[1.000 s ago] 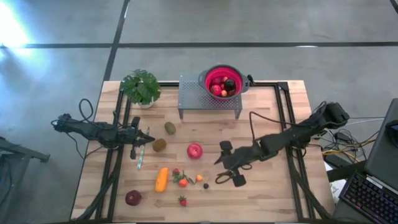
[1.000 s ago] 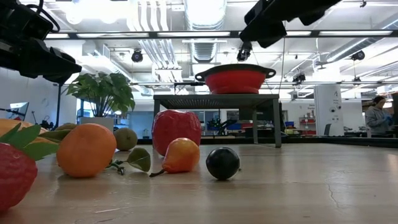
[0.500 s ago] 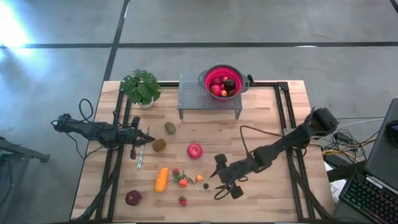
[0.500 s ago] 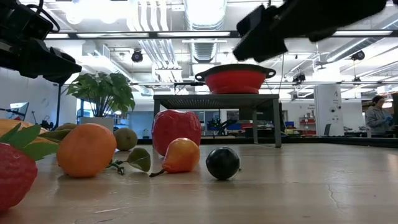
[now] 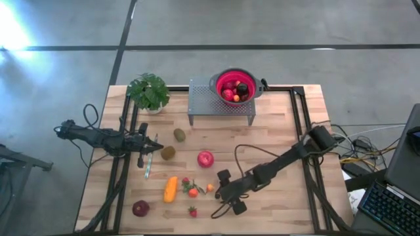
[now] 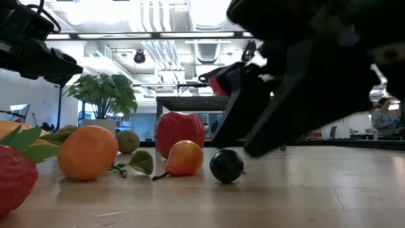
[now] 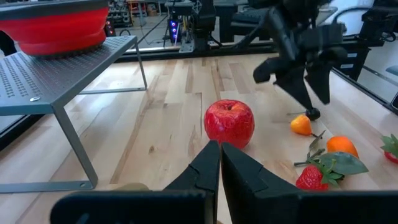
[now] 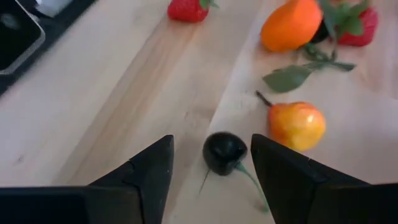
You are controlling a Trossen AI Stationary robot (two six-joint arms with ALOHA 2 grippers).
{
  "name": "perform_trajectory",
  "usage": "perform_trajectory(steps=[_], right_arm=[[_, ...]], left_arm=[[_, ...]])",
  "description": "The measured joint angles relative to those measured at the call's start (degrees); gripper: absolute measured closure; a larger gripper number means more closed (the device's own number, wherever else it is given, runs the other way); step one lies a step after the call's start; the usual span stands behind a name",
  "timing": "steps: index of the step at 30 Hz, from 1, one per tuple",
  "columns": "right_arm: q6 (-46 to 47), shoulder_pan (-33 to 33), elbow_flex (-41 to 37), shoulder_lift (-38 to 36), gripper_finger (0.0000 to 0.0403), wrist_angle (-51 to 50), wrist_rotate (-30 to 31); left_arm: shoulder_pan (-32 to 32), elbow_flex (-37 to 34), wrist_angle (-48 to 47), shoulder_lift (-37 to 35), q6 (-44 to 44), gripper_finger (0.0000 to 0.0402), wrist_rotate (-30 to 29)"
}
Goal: Pick & Place Fruit
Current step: Put the black cherry into the strainer bowl on the shelf
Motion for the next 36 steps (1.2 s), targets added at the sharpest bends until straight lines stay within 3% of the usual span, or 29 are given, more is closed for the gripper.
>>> perform_trajectory(steps=[12,26,36], right_arm=[[0.38,-0.02,7.49,5.9,0.0198,-8.08,0.15],[0.91,0.0,7.24,3.61,0.0299,-12.83,0.01],[0.75,0.13,7.3,1.66,0.0268,-17.55,0.24]], left_arm=[[0.0,-0.01,0.02,0.05,0.01,0.038,0.0],[0.01,-0.02,0.02,0.03,0.01,0.038,0.0],[0.01,-0.02,0.02,0.03,0.0,0.038,0.01]])
